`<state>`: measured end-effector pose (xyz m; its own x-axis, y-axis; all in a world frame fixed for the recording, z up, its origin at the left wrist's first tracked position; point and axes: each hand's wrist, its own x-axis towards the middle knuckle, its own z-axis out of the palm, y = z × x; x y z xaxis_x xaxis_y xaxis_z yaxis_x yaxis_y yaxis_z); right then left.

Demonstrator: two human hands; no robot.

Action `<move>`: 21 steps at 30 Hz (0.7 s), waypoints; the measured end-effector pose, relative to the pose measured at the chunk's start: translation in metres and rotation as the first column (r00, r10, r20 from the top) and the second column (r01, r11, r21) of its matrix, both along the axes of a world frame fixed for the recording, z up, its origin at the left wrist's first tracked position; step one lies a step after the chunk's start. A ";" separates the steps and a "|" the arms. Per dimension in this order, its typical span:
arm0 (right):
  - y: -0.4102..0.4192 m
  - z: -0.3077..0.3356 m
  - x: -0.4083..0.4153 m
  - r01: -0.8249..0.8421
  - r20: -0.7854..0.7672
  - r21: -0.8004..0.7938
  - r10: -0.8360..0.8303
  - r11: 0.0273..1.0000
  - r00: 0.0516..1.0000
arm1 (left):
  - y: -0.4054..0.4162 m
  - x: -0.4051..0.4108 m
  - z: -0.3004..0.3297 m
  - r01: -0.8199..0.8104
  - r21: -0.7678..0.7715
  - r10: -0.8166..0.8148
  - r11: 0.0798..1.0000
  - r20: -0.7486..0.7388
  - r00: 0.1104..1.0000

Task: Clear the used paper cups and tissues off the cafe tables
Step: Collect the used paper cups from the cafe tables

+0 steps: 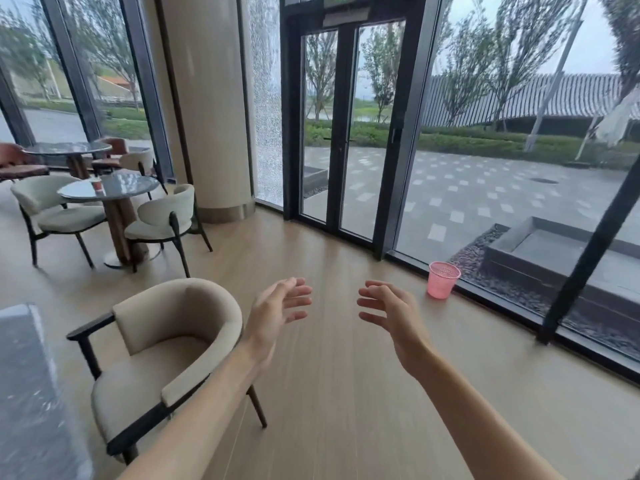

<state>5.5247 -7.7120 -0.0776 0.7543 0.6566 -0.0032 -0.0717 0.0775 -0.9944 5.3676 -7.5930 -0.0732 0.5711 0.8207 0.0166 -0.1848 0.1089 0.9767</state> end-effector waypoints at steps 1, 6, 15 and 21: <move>0.016 0.001 0.016 0.005 -0.005 -0.002 -0.005 1.000 1.000 | 0.015 0.016 0.002 0.002 -0.002 -0.002 1.000 -0.004 1.000; 0.101 -0.005 0.087 -0.009 -0.031 0.018 0.010 1.000 0.999 | 0.093 0.092 -0.007 -0.015 -0.006 0.015 1.000 -0.019 1.000; 0.298 -0.028 0.233 -0.161 -0.063 0.012 0.161 0.987 0.985 | 0.266 0.226 -0.023 -0.180 -0.019 0.179 0.984 -0.034 0.983; 0.445 -0.016 0.301 -0.301 -0.051 -0.010 0.300 0.953 0.952 | 0.390 0.277 -0.009 -0.349 -0.020 0.348 0.937 -0.023 0.937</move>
<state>5.8261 -7.2667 -0.0940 0.5204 0.8526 -0.0480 -0.1371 0.0279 -0.9902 5.6445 -7.2035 -0.0825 0.2491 0.9684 -0.0130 -0.1972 0.0639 0.9783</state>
